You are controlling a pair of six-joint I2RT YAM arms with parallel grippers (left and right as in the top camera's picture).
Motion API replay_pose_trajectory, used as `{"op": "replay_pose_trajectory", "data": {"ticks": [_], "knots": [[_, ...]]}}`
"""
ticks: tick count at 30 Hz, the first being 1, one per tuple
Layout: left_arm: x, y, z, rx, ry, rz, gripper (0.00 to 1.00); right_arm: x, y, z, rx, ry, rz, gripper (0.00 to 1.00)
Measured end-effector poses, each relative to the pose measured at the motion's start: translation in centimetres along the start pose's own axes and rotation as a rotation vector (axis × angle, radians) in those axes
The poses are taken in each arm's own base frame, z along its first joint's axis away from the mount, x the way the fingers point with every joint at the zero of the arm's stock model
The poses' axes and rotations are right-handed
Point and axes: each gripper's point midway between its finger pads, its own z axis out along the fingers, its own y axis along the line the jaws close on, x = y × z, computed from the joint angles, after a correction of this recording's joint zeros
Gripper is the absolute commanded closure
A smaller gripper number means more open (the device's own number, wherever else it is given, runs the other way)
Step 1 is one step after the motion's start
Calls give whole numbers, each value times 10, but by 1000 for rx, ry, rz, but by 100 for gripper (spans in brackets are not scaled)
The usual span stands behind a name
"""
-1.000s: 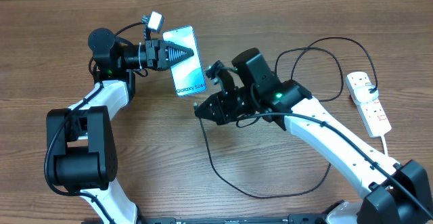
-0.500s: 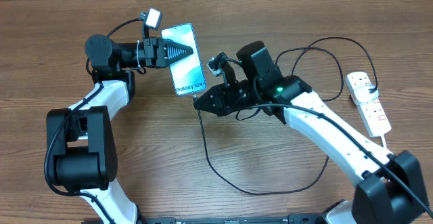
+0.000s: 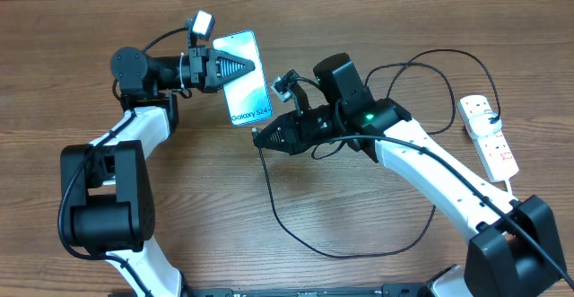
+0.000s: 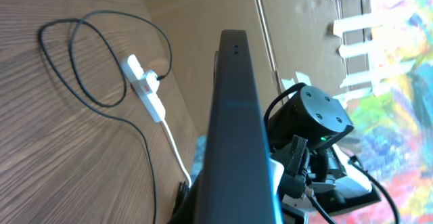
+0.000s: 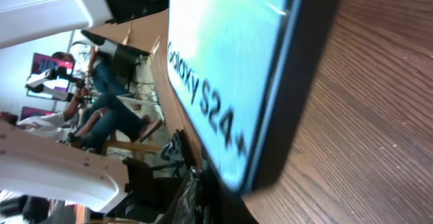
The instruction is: Plug charger to phone and switch on socket
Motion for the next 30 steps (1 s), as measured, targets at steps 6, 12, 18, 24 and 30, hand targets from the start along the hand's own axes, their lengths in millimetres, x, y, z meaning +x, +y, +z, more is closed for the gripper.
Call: {"op": "replay_pose_trajectory", "data": {"ticks": [6,12,18,24,30], "knots": [[-13,3,-34,-26,-82,-31,96,-5,4,-12,-70,-10,-45,96],[-14,-15,-40,-31,-112,106,96,-10,12,-18,-155,-37,-115,96],[-10,-22,-24,-4,-95,54,96,-8,22,-19,-218,-26,-133,96],[-7,-24,-11,11,-70,23,96,-8,22,-19,-221,-25,-134,96],[-5,-25,-7,15,-60,18,96,-8,21,-18,-219,-24,-133,96]]}}
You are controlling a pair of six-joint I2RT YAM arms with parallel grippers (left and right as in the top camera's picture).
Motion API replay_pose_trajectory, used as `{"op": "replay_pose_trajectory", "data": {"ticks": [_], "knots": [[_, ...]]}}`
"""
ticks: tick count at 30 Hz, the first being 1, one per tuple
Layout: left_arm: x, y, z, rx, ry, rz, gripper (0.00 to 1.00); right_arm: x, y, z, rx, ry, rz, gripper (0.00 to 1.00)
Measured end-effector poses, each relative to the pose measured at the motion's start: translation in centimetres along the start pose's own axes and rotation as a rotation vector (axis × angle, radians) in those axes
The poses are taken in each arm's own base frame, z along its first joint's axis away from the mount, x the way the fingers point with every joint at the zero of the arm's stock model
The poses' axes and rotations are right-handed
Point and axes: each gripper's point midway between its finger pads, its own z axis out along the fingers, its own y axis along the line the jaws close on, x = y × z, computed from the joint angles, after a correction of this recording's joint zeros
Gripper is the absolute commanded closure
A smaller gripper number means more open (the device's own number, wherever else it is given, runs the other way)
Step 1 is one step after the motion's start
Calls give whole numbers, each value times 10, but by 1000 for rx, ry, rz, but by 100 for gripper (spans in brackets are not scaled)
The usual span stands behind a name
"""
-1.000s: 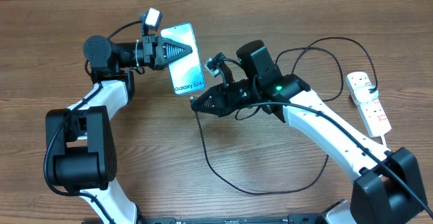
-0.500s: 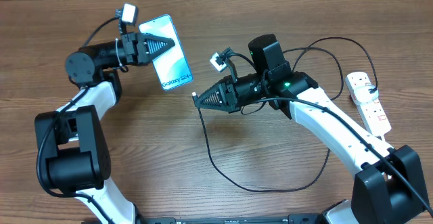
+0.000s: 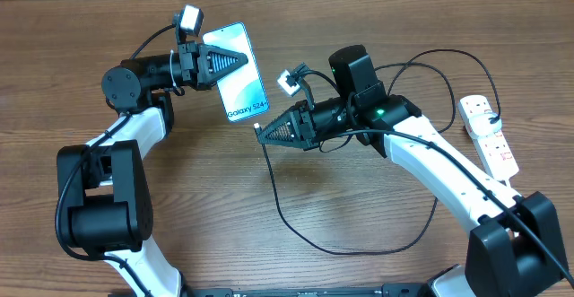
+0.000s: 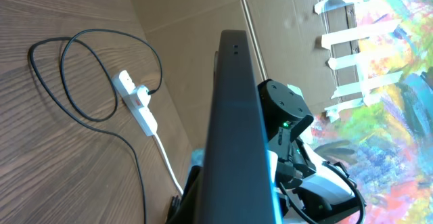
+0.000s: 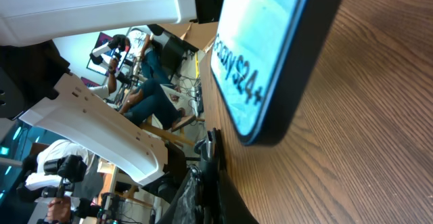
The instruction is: Plug charger to phone and switch on socket
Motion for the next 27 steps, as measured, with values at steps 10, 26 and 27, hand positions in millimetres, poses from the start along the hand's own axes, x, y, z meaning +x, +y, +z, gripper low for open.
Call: {"op": "replay_pose_trajectory", "data": {"ticks": [10,26,27], "knots": [[1,0,1,-1,6,-4,96,3,-15,6,2,9,28,96],[7,0,8,1,36,-3,96,-3,-10,6,-23,-5,31,96],[7,0,8,1,38,-3,96,-3,-10,6,-24,-4,34,96]]}}
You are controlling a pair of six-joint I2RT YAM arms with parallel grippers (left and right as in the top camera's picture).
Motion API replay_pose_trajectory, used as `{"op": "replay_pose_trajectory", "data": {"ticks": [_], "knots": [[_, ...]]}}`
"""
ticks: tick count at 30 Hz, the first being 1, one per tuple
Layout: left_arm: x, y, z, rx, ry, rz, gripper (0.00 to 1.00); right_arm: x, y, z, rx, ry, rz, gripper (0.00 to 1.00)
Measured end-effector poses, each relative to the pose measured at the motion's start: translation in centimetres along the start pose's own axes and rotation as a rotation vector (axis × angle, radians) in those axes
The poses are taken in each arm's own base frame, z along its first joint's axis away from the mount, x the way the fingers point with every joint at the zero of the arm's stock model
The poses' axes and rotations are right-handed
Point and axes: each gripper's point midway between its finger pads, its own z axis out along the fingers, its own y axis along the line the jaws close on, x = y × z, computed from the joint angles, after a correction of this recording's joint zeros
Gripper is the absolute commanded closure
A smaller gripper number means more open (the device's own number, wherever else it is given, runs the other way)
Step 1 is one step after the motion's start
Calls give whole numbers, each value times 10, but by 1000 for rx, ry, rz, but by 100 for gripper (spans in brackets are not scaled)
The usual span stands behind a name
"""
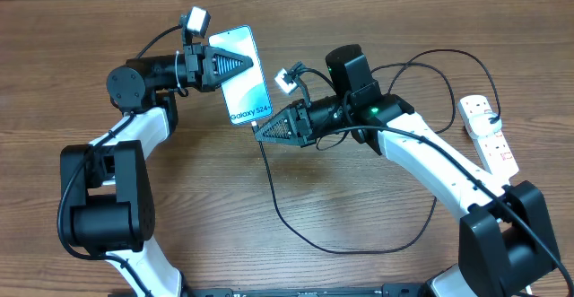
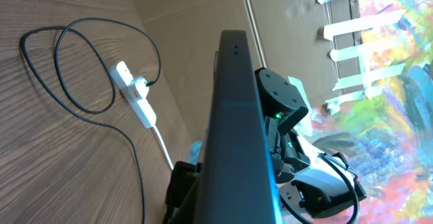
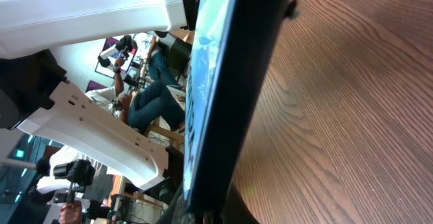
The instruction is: Plug charger to phone and switch on socket
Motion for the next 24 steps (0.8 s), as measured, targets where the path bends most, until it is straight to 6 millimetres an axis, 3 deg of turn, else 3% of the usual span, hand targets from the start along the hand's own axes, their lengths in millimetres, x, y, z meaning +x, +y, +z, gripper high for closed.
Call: {"op": "replay_pose_trajectory", "data": {"ticks": [24], "knots": [[2,1,0,-5,12,11,96,1,3,0,-18,6,27,96]]}}
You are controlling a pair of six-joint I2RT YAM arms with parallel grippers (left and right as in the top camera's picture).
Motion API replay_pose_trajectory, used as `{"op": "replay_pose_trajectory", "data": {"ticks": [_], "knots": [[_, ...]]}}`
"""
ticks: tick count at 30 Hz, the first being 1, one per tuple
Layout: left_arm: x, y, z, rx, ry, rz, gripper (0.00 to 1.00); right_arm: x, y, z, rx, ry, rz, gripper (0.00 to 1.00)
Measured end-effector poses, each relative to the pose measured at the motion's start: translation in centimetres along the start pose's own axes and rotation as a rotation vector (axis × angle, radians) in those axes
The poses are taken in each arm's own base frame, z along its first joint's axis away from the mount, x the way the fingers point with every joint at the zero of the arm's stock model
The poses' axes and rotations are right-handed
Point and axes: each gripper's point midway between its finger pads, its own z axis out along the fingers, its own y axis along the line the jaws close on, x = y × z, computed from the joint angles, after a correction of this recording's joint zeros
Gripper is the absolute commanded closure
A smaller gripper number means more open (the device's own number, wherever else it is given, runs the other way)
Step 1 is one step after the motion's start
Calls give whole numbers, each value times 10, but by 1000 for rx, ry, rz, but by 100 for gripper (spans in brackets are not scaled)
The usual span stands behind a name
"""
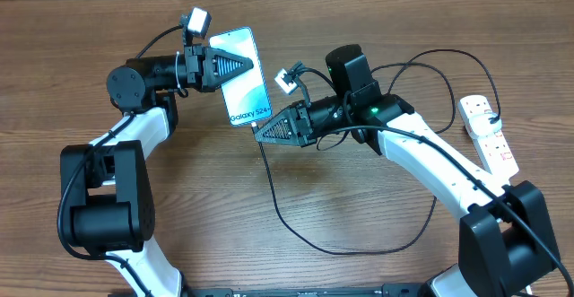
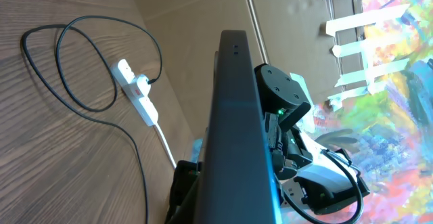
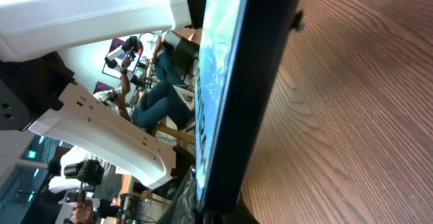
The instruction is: Plug charger to phone and switch on socket
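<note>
In the overhead view my left gripper (image 1: 244, 67) is shut on the phone (image 1: 244, 80), holding it above the table with its lit screen reading "Galaxy S24+" facing up. My right gripper (image 1: 258, 133) is shut on the charger plug, its tip against the phone's lower edge. The black cable (image 1: 296, 230) loops across the table to the white power strip (image 1: 489, 135). The right wrist view shows the phone (image 3: 252, 82) edge-on with the plug (image 3: 215, 217) right at its lower end. I cannot tell whether the plug is seated. The left wrist view shows the phone (image 2: 237, 116) edge-on too.
A brown cardboard wall runs along the far edge of the wooden table (image 1: 179, 207). The cable's slack (image 1: 421, 73) curls behind my right arm, near the strip. In the left wrist view the power strip (image 2: 139, 95) and the cable loops (image 2: 81, 61) lie beyond the phone.
Next to nothing has changed. Both arms stand the same in the overhead view. In the right wrist view the phone's edge sits slightly further right.
First my left gripper held the phone while my right gripper held the plug just below its lower edge. Then the phone stood further up and left, apart from the plug. After that the phone's lower edge met the right gripper's tip, and it stays there.
</note>
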Motion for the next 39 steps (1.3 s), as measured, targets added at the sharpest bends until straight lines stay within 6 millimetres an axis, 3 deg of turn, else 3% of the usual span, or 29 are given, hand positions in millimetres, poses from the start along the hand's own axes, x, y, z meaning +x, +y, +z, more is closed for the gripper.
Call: {"op": "replay_pose_trajectory", "data": {"ticks": [25,29,33,37,39], "knots": [[0,-1,2,4,-1,-1,96,-9,3,0,-18,-29,-39,95],[0,-1,2,4,0,3,96,-10,1,-2,-19,-34,-17,74],[6,0,7,1,32,30,96,-5,-4,-5,-5,-24,46,63],[6,0,8,3,36,73,96,2,-7,-5,4,-6,112,45],[6,0,8,3,36,92,96,7,-9,-6,11,6,145,31]]}}
